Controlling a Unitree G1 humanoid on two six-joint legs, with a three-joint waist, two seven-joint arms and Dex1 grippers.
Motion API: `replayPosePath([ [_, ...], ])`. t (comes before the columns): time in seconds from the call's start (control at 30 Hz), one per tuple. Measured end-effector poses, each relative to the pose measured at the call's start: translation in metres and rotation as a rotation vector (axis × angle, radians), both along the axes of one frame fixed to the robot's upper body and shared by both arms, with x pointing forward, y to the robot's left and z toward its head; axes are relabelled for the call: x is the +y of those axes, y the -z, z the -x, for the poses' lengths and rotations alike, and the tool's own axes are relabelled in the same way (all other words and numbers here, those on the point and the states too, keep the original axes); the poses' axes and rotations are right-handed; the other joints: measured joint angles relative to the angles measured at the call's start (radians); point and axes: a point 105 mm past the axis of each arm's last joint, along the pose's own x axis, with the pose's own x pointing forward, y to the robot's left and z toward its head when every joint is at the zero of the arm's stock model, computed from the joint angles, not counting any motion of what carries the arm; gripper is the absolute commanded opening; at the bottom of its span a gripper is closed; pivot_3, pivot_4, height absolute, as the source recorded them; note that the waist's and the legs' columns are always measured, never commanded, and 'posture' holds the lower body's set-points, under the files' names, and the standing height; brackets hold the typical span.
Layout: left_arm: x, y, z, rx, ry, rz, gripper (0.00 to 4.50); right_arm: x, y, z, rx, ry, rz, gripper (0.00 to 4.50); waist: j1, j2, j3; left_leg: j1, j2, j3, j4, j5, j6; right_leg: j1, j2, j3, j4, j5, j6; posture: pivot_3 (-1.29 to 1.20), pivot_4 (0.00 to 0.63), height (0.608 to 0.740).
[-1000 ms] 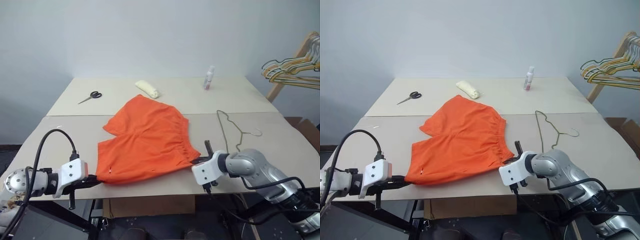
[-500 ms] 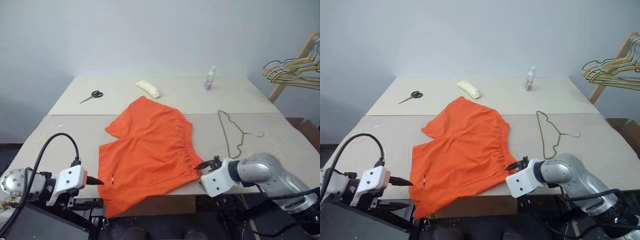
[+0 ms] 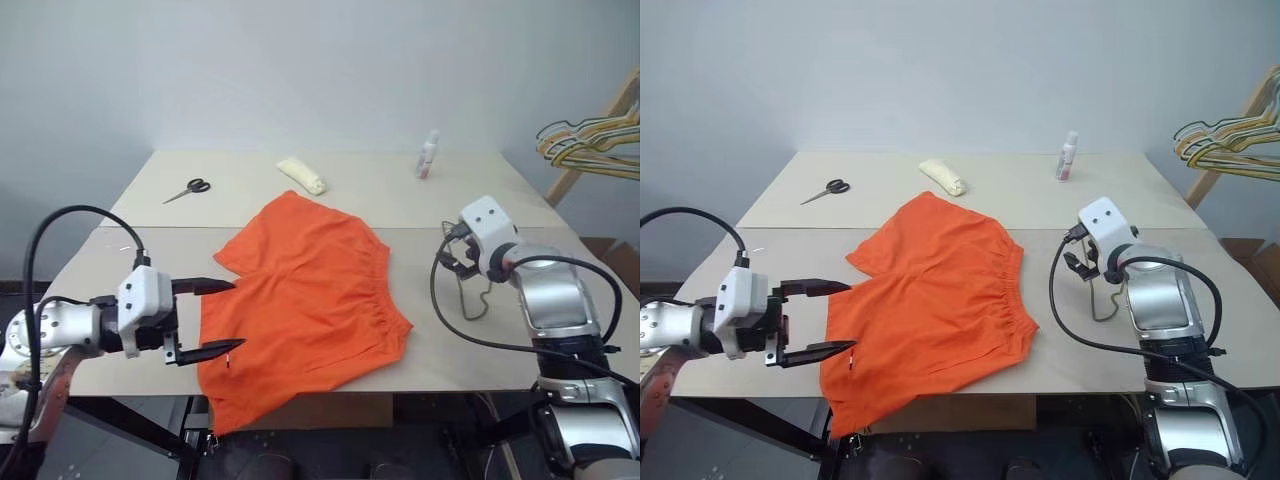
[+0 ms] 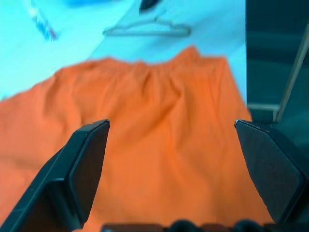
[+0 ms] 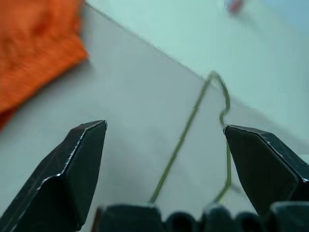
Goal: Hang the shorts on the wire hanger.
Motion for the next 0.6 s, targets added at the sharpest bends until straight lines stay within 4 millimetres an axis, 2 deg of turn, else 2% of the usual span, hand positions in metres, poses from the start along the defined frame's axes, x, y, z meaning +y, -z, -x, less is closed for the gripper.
replayPosePath([
  [0.13,-0.011,-0.003,0.005,0.03,0.05,0.038,4.5,0.001,0.027,0.001,0.087,0.086,-0.117,4.48,-0.02,0.001,0.0,-0.003,-0.001,0.001,-0.001,0.0,0.0,-0.006,-0.001,0.003,0.001,0.0,0.0,0.15,0.0,0.74],
  [0.37,-0.015,-0.001,0.007,0.049,0.069,0.046,4.5,-0.007,0.042,0.005,0.144,0.158,-0.237,4.48,-0.035,0.001,0.0,-0.008,-0.001,0.001,-0.001,0.002,-0.002,-0.012,0.0,0.003,0.004,0.001,0.0,0.16,0.0,0.74],
  [0.6,-0.021,-0.004,0.005,0.032,0.087,0.067,4.5,0.003,0.053,0.009,0.207,0.119,-0.252,4.48,-0.036,0.001,0.0,-0.008,-0.001,0.001,-0.001,0.002,-0.002,-0.012,0.0,0.003,0.004,0.001,0.0,0.16,0.0,0.74],
])
